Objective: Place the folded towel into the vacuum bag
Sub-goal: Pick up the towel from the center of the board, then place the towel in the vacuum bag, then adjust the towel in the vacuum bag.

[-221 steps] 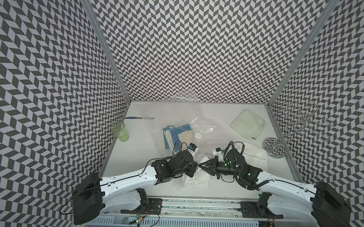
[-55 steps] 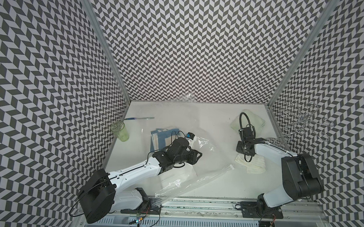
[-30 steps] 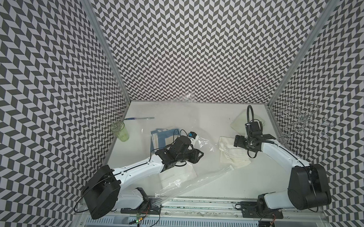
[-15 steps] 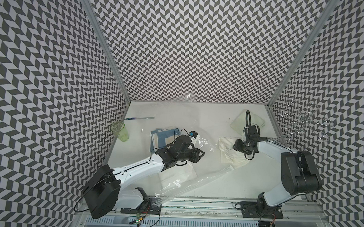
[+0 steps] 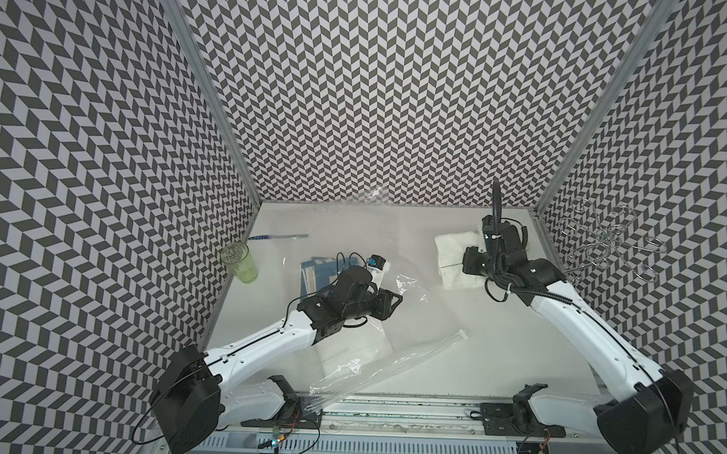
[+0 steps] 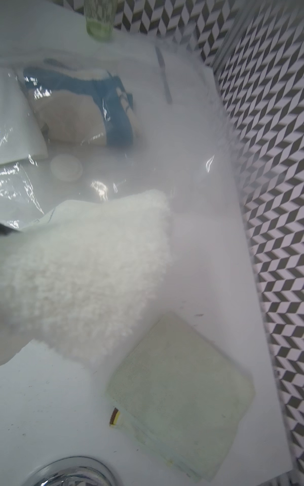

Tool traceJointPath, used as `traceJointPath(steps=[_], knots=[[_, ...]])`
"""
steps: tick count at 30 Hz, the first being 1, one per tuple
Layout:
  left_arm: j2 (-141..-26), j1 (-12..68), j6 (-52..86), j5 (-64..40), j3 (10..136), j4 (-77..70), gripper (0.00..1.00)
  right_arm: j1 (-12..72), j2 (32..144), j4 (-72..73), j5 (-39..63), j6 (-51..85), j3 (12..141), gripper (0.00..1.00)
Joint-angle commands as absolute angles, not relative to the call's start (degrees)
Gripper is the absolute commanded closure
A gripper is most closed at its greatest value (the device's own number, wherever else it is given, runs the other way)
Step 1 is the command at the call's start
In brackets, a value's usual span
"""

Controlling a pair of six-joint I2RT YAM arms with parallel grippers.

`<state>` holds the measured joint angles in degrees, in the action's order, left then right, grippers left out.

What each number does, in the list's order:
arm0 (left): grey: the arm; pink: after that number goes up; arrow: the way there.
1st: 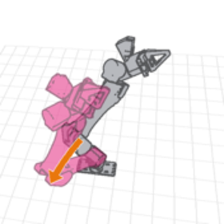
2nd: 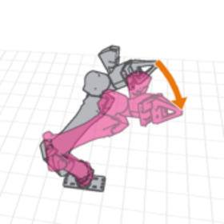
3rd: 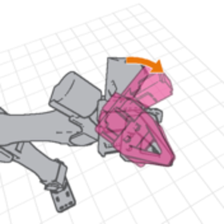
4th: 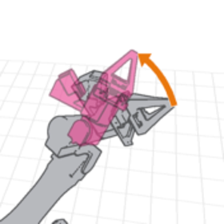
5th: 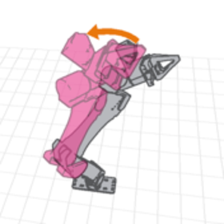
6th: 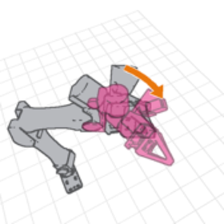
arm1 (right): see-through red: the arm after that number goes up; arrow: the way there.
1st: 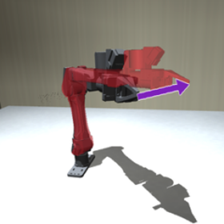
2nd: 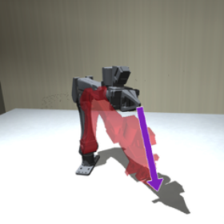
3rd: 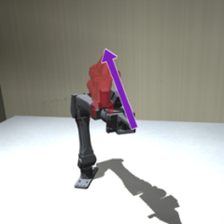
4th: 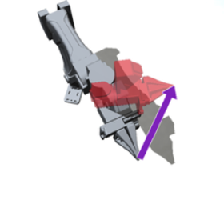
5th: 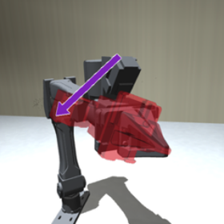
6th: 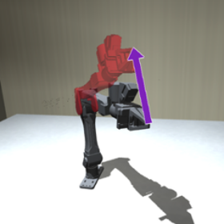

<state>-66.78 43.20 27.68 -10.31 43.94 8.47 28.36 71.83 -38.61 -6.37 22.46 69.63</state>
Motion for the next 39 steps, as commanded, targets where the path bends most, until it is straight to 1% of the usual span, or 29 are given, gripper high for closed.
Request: traceJointPath(steps=[1, 4, 6, 8, 9, 11, 14, 15, 17, 19, 20, 21, 23, 26, 27, 29, 31, 33, 35, 39], knots=[[-63.7, 40.6, 26.6, -9.1, 46.0, 10.2, 0.58, 35.0, 71.6, -41.2, 4.3, 26.4, 70.2, 1.00], [-61.3, 37.8, 26.7, -7.0, 47.4, 12.8, 0.58, 38.4, 68.7, -26.3, 25.2, 35.0, 62.2, 1.00], [-59.2, 35.9, 27.4, -6.3, 47.9, 13.7, 0.58, 38.8, 66.2, -9.1, 36.8, 45.0, 52.3, 1.00], [-57.6, 34.7, 28.1, -6.4, 47.6, 13.6, 0.58, 38.7, 65.1, 7.1, 41.3, 54.2, 42.6, 0.99], [-57.4, 34.6, 28.2, -6.6, 47.3, 13.3, 0.58, 38.5, 65.5, 11.5, 41.3, 55.5, 38.3, 0.97], [-58.2, 34.5, 28.6, -8.2, 46.7, 12.6, 0.58, 36.9, 67.7, 13.5, 40.1, 52.7, 33.2, 0.92], [-60.7, 35.3, 29.9, -11.5, 45.9, 11.2, 0.58, 31.8, 75.3, -1.0, 33.4, 38.0, 34.9, 0.83], [-61.2, 36.1, 30.3, -11.7, 45.5, 10.7, 0.58, 31.1, 77.8, -8.5, 27.0, 33.6, 36.9, 0.79], [-61.6, 37.7, 30.7, -10.8, 45.1, 10.0, 0.58, 31.8, 81.2, -17.9, 12.5, 28.5, 40.2, 0.67], [-61.9, 38.8, 30.9, -10.5, 45.0, 9.7, 0.58, 32.7, 82.8, -25.2, -0.3, 26.8, 42.6, 0.49], [-62.2, 39.2, 31.0, -10.4, 45.0, 9.6, 0.58, 33.0, 82.7, -28.0, -4.7, 26.6, 43.4, 0.38], [-62.3, 39.4, 30.9, -10.2, 44.9, 9.5, 0.58, 33.5, 82.0, -30.0, -7.6, 26.5, 44.3, 0.30], [-62.6, 39.8, 31.0, -10.1, 44.8, 9.3, 0.58, 36.0, 79.9, -33.1, -11.4, 26.7, 46.6, 0.21], [-62.6, 39.7, 30.5, -8.9, 45.1, 10.1, 0.58, 43.0, 78.7, -41.5, -17.8, 30.6, 53.5, 0.18], [-62.2, 39.5, 30.6, -6.9, 45.4, 11.2, 0.58, 45.4, 78.6, -43.4, -17.6, 32.2, 55.4, 0.18], [-61.0, 37.3, 31.2, -4.5, 45.3, 13.6, 0.58, 49.4, 78.4, -41.8, -13.3, 35.6, 56.2, 0.18], [-59.3, 33.7, 32.3, -3.3, 44.6, 15.6, 0.59, 53.3, 79.3, -36.6, -8.8, 39.8, 54.7, 0.18], [-57.2, 30.5, 33.2, -3.3, 43.2, 16.6, 0.60, 55.9, 83.0, -32.5, -7.0, 43.0, 54.1, 0.17], [-55.6, 28.6, 33.4, -4.8, 41.8, 16.5, 0.60, 57.4, 88.0, -32.8, -9.1, 44.0, 56.1, 0.15], [-53.4, 28.0, 34.2, -7.9, 39.3, 15.0, 0.60, 58.2, 96.4, -33.2, -11.4, 42.5, 58.8, 0.14]])
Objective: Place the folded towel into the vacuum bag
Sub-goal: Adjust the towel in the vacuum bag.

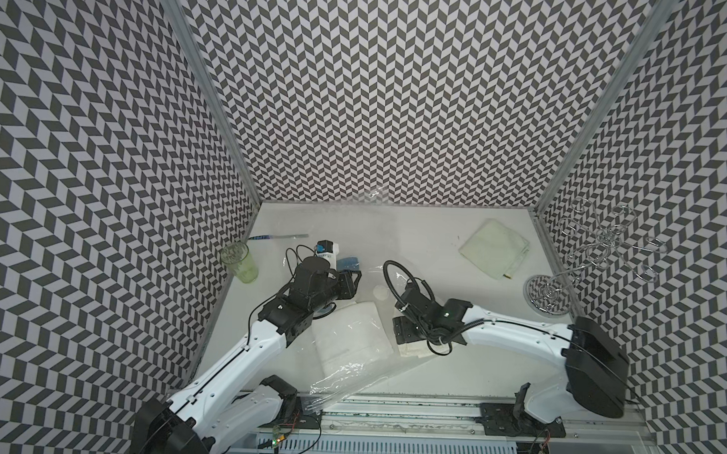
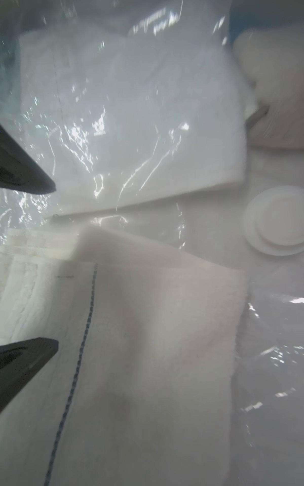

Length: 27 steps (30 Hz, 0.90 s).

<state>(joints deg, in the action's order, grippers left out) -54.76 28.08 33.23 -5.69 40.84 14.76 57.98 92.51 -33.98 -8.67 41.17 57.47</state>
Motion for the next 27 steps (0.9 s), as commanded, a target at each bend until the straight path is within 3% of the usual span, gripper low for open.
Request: traceJointPath(steps=[1, 4, 6, 8, 11, 15, 17, 23, 27], knots=[[-53.0, 28.0, 34.4, -8.7, 38.7, 14.4, 0.60, 58.2, 98.3, -33.6, -12.2, 42.0, 59.1, 0.15], [-52.6, 28.0, 34.5, -9.9, 37.5, 13.8, 0.60, 58.2, 102.7, -36.9, -16.2, 40.7, 59.7, 0.26], [-52.4, 28.0, 34.4, -10.2, 37.2, 13.6, 0.60, 58.2, 103.6, -38.3, -17.4, 39.2, 59.5, 0.44], [-52.2, 28.0, 34.1, -10.5, 37.1, 13.1, 0.59, 58.3, 101.7, -38.6, -17.4, 37.1, 59.5, 0.68], [-52.3, 28.0, 33.6, -11.0, 37.3, 13.1, 0.59, 58.1, 94.8, -39.2, -14.3, 33.1, 61.6, 0.82], [-52.6, 28.0, 33.4, -11.9, 37.2, 12.3, 0.59, 55.6, 87.5, -41.3, -7.8, 28.7, 63.6, 0.84], [-53.0, 28.1, 33.7, -12.5, 36.9, 11.7, 0.59, 55.0, 86.8, -44.3, -10.3, 25.9, 63.2, 0.84], [-53.8, 28.3, 34.5, -13.8, 36.3, 10.1, 0.59, 55.0, 93.6, -39.5, -18.9, 23.5, 55.1, 0.83], [-53.6, 28.6, 34.4, -13.0, 36.7, 11.0, 0.60, 55.9, 99.3, -30.3, -13.5, 25.1, 53.0, 0.77]])
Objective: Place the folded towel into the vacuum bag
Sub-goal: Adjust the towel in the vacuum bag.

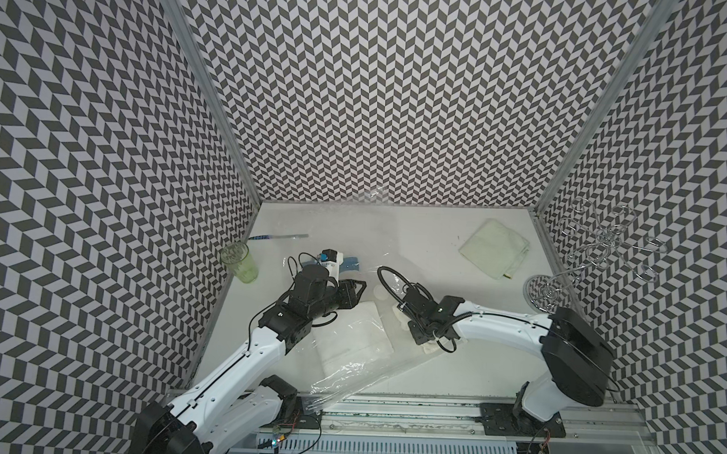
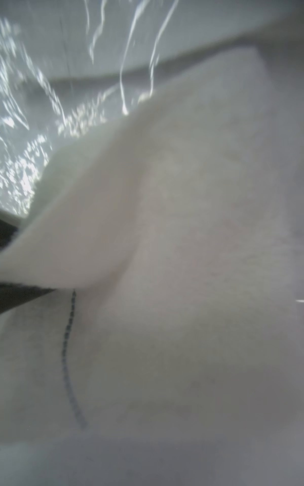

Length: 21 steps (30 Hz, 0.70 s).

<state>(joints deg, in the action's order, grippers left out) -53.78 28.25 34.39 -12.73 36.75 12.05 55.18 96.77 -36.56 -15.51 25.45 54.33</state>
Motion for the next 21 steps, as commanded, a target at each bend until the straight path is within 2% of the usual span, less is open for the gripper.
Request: traceJointPath(steps=[1, 3, 7, 10, 14, 16, 19, 21], knots=[[-53.5, 28.7, 34.2, -12.9, 36.9, 11.4, 0.60, 56.5, 99.9, -29.0, -11.9, 25.8, 53.3, 0.72], [-53.4, 28.6, 34.0, -12.4, 37.3, 12.1, 0.59, 56.9, 99.5, -27.6, -9.0, 26.3, 53.9, 0.62], [-53.7, 28.7, 34.0, -12.5, 37.5, 11.8, 0.59, 55.8, 94.6, -28.6, -1.8, 24.8, 54.3, 0.35], [-55.3, 30.3, 33.8, -13.1, 38.3, 10.9, 0.59, 51.7, 87.6, -31.8, 3.6, 23.2, 54.3, 0.26], [-60.8, 37.2, 35.3, -13.0, 38.9, 7.5, 0.59, 39.3, 76.7, -32.7, 9.2, 22.6, 51.2, 0.25], [-65.7, 42.8, 37.6, -12.3, 39.6, 3.5, 0.60, 32.1, 73.9, -30.0, 8.2, 21.5, 47.0, 0.26], [-74.1, 49.1, 39.6, -12.6, 42.2, -3.1, 0.64, 25.6, 76.7, -28.3, 10.4, 18.5, 46.2, 0.27], [-79.0, 49.9, 41.0, -14.2, 43.7, -6.5, 0.71, 24.4, 80.2, -29.1, 12.2, 16.5, 48.5, 0.28]])
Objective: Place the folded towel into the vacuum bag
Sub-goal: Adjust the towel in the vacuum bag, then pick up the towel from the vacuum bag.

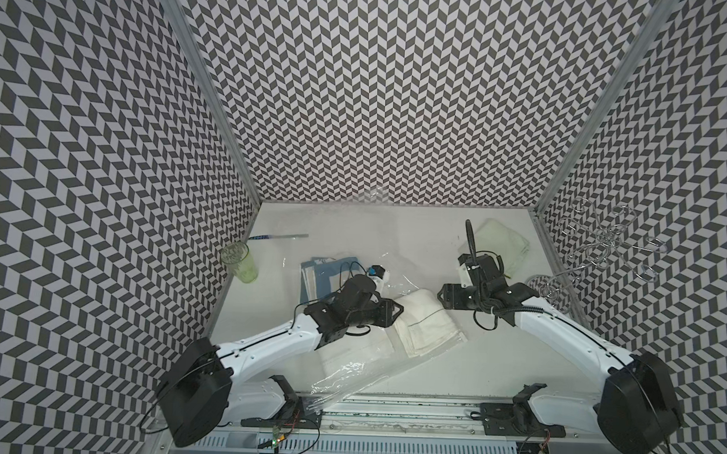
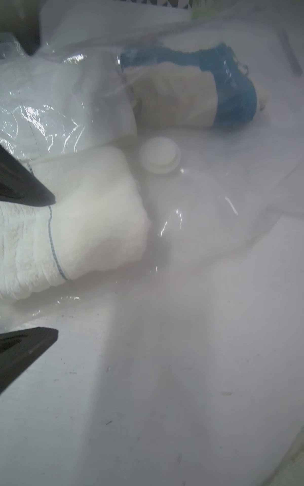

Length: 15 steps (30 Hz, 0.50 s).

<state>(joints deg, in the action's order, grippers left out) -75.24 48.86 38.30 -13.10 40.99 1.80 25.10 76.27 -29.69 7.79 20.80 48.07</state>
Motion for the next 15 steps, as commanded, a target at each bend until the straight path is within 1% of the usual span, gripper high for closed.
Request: traceJointPath(steps=[1, 3, 6, 9, 13, 15], knots=[[-81.2, 49.9, 41.4, -14.7, 44.0, -8.1, 0.76, 24.4, 81.2, -28.3, 12.6, 16.5, 48.9, 0.29], [-84.6, 49.7, 41.5, -14.6, 44.8, -9.5, 0.82, 24.4, 82.5, -26.2, 15.4, 16.5, 48.5, 0.32], [-89.1, 49.1, 41.4, -15.1, 46.3, -10.9, 0.87, 24.5, 84.5, -24.9, 17.6, 16.1, 47.5, 0.37], [-93.0, 48.4, 41.7, -15.7, 46.7, -12.7, 0.90, 24.5, 85.5, -23.7, 18.4, 15.9, 45.8, 0.41], [-97.1, 47.4, 42.0, -16.9, 46.4, -14.2, 0.92, 24.6, 83.4, -24.9, 16.6, 16.4, 45.8, 0.41], [-98.4, 47.3, 41.6, -16.9, 45.9, -14.7, 0.93, 25.2, 80.1, -27.2, 12.5, 16.8, 47.3, 0.36]])
